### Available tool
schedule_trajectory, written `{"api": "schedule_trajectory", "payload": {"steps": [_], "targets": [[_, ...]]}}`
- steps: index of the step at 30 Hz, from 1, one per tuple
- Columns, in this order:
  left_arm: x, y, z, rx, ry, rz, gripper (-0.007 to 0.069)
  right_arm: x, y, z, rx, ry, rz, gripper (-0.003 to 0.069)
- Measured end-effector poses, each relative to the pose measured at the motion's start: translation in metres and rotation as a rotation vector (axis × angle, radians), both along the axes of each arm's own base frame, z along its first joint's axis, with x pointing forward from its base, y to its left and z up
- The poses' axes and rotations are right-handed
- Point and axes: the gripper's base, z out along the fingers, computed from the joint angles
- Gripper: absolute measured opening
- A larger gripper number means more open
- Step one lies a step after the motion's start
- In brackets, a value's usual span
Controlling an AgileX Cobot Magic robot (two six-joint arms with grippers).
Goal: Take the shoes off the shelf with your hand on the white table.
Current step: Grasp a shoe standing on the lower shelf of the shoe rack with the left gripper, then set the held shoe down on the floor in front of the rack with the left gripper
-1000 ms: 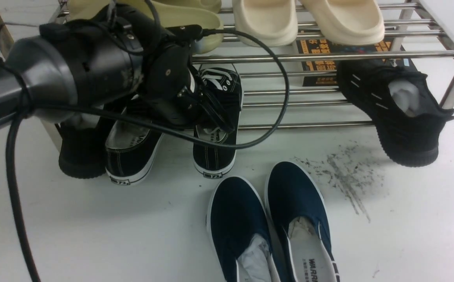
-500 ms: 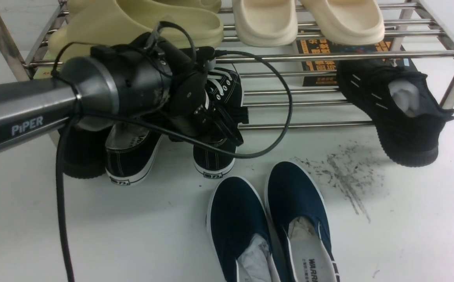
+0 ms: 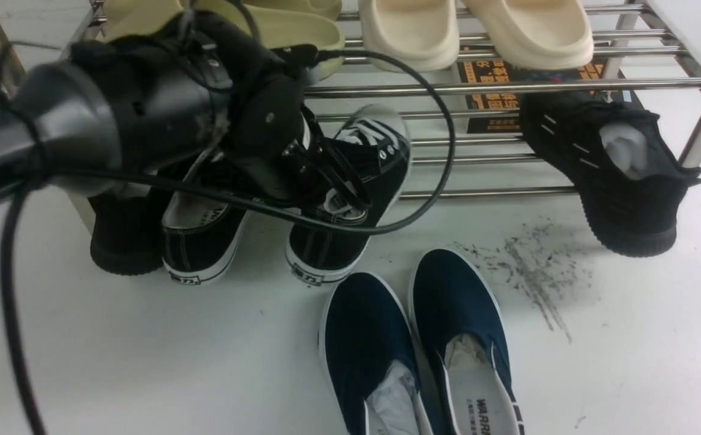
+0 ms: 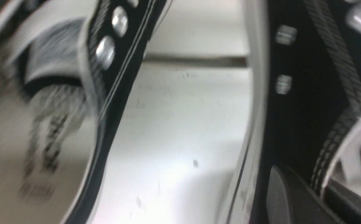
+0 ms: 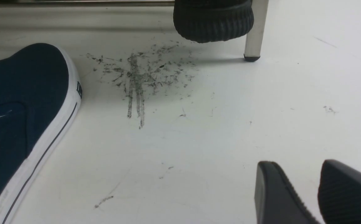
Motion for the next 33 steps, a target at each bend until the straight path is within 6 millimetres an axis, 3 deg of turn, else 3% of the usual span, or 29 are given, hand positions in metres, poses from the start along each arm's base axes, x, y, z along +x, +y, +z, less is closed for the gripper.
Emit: {"api": "schedule_trajectory", "payload": {"steps": [3,9,14,19,26,33], "targets": [[-0.025,0.015,0.034,-0.026,-0.005,0.004,0.0010,0.000,0.000,0.000,0.000,0.000,0.000,0.0239],[-0.063,0.042,0.075,-0.056,-0.008,-0.005,0.0011,0.000,0.000,0.000,0.000,0.000,0.000,0.0239],[-0.093,0.060,0.089,-0.077,0.022,-0.040,0.0011,0.000,0.000,0.000,0.000,0.000,0.000,0.0239],[-0.115,0.073,0.076,-0.117,0.054,-0.010,0.0011,0.000,0.000,0.000,0.000,0.000,0.000,0.0239],[-0.150,0.095,0.022,-0.209,0.152,0.099,0.0012,0.000,0.000,0.000,0.000,0.000,0.000,0.0239],[-0.165,0.095,-0.020,-0.326,0.233,0.126,0.0012,0.000,0.000,0.000,0.000,0.000,0.000,0.0239]]}}
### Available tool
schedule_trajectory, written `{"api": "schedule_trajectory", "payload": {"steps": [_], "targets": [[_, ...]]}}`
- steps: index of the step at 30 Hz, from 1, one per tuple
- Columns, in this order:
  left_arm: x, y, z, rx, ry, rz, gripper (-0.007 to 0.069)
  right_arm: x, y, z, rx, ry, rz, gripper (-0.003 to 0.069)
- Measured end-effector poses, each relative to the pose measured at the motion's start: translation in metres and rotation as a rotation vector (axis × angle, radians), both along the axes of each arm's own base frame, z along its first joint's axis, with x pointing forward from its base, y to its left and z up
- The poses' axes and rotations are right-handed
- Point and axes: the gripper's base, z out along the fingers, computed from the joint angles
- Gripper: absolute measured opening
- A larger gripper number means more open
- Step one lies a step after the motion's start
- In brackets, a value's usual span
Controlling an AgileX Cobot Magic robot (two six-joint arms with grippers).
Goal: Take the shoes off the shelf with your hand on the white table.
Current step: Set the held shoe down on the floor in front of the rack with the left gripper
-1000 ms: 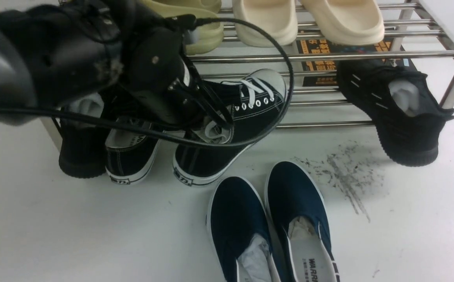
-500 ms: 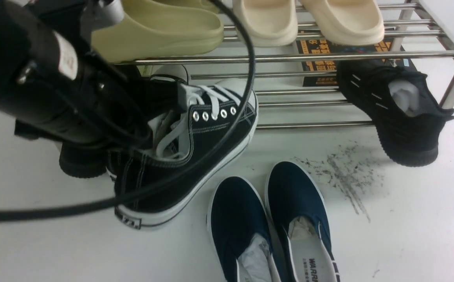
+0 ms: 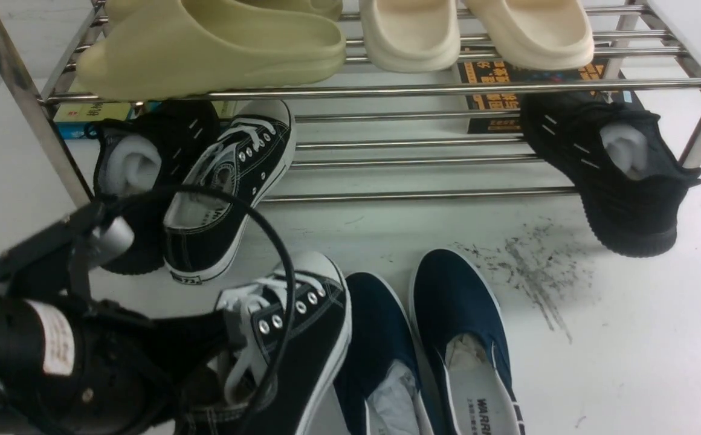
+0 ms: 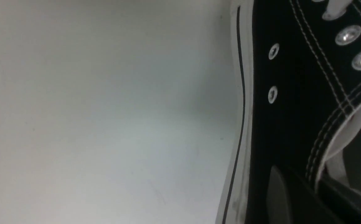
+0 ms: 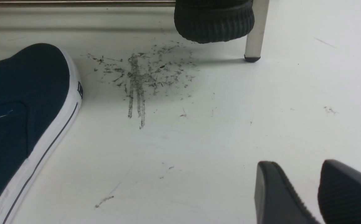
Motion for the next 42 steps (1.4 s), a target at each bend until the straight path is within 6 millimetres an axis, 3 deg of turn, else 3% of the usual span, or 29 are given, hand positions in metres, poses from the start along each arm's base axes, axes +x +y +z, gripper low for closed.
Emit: {"api": "schedule_trajectory", "payload": {"steps": [5,20,30,42], "targets": [[0.001,0.000,-0.024,-0.007,0.017,0.027,0.0012,0.000,0.000,0.000,0.000,0.000,0.000,0.0239],[0.010,0.014,-0.022,0.046,-0.069,0.208,0.0012,0.000,0.000,0.000,0.000,0.000,0.000,0.0239],[0.028,-0.004,-0.047,0.077,0.008,0.181,0.0013,0.000,0.000,0.000,0.000,0.000,0.000,0.0239],[0.034,-0.030,-0.075,0.057,0.117,-0.025,0.0017,0.000,0.000,0.000,0.000,0.000,0.000,0.0239]]}}
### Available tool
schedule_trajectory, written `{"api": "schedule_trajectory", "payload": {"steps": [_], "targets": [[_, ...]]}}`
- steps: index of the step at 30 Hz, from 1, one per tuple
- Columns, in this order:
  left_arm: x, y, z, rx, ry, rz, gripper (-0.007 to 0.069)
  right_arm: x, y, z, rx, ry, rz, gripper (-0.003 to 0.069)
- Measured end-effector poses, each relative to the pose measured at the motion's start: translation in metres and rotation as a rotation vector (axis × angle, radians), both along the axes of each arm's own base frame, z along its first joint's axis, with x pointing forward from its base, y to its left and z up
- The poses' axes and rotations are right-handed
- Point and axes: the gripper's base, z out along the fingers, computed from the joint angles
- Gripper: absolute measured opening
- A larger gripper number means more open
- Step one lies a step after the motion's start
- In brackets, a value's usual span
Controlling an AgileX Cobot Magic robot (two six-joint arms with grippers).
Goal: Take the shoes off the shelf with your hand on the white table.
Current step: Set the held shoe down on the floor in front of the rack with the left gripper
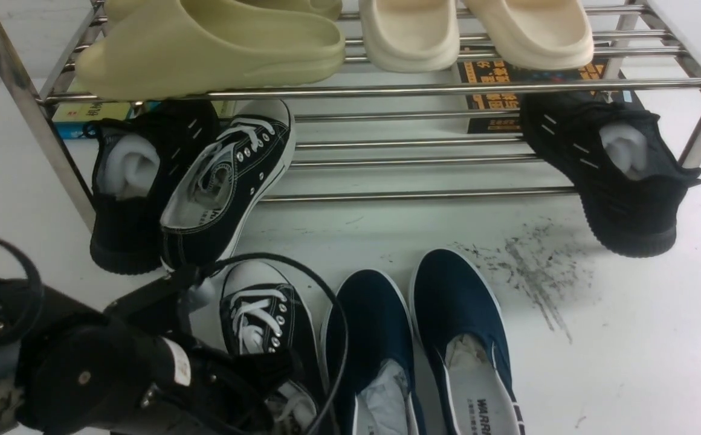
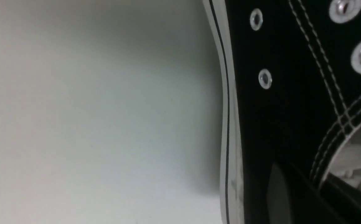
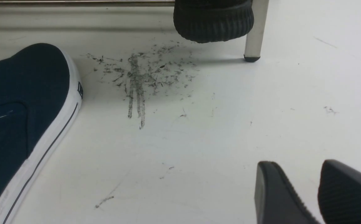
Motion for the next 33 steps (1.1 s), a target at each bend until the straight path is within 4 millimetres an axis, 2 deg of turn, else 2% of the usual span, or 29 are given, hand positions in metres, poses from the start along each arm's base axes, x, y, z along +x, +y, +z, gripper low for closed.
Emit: {"api": "schedule_trajectory", "payload": {"steps": [7,23,27,33], "targets": [[-0.001,-0.005,-0.008,0.034,0.027,-0.127,0.0019,0.000,0.000,0.000,0.000,0.000,0.000,0.0239],[-0.007,-0.002,-0.010,0.080,0.092,-0.166,0.0022,0.000,0.000,0.000,0.000,0.000,0.000,0.0239],[-0.005,-0.002,-0.006,0.092,0.084,-0.180,0.0041,0.000,0.000,0.000,0.000,0.000,0.000,0.0239],[0.002,-0.004,0.009,0.140,0.058,-0.225,0.0142,0.000,0.000,0.000,0.000,0.000,0.000,0.0239]]}}
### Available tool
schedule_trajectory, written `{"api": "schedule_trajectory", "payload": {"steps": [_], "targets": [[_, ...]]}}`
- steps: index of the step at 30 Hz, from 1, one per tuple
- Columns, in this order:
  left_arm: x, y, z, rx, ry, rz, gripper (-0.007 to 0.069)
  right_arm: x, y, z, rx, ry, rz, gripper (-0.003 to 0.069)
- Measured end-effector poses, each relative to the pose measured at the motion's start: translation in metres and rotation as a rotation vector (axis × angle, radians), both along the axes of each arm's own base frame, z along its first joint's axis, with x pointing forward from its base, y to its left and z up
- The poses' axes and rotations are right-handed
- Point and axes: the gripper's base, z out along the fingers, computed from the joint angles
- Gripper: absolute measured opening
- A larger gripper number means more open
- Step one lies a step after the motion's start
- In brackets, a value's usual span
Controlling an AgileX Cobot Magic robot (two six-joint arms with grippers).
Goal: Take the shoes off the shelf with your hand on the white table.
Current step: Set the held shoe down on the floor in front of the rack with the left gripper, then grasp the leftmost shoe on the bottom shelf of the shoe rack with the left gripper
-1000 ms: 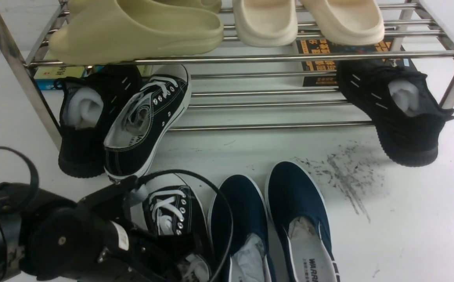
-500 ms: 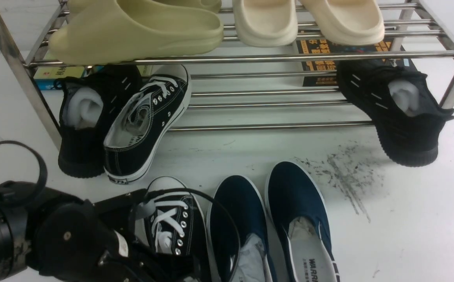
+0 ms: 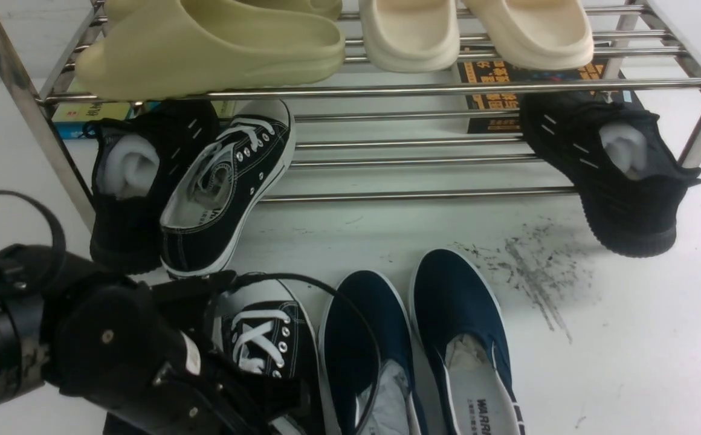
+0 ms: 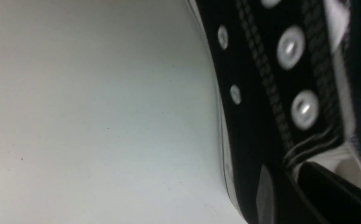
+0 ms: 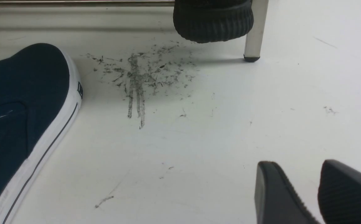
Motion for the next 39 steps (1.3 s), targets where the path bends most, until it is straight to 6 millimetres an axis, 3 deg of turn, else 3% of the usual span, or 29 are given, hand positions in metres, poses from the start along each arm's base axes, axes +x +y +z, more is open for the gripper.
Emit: {"api": "schedule_trajectory", "payload": {"steps": [6,10,11,16,22,27,32,39], "targets": [[0.005,-0.003,0.015,0.020,-0.011,-0.022,0.0323,0.000,0.000,0.000,0.000,0.000,0.000,0.0239],[0.013,-0.003,0.039,0.078,-0.038,-0.054,0.0379,0.000,0.000,0.000,0.000,0.000,0.000,0.0239],[0.013,-0.002,0.039,0.085,-0.036,-0.054,0.0380,0.000,0.000,0.000,0.000,0.000,0.000,0.0239],[0.036,0.004,0.092,0.198,-0.224,-0.003,0.0390,0.000,0.000,0.000,0.000,0.000,0.000,0.0239],[0.057,0.011,0.130,0.290,-0.363,0.098,0.0390,0.000,0.000,0.000,0.000,0.000,0.000,0.0239],[0.081,0.000,0.127,0.326,-0.353,0.079,0.0390,0.000,0.000,0.000,0.000,0.000,0.000,0.0239],[0.109,-0.020,0.106,0.374,-0.317,0.009,0.0390,0.000,0.000,0.000,0.000,0.000,0.000,0.0239],[0.132,-0.035,0.074,0.413,-0.307,-0.042,0.0390,0.000,0.000,0.000,0.000,0.000,0.000,0.0239]]}}
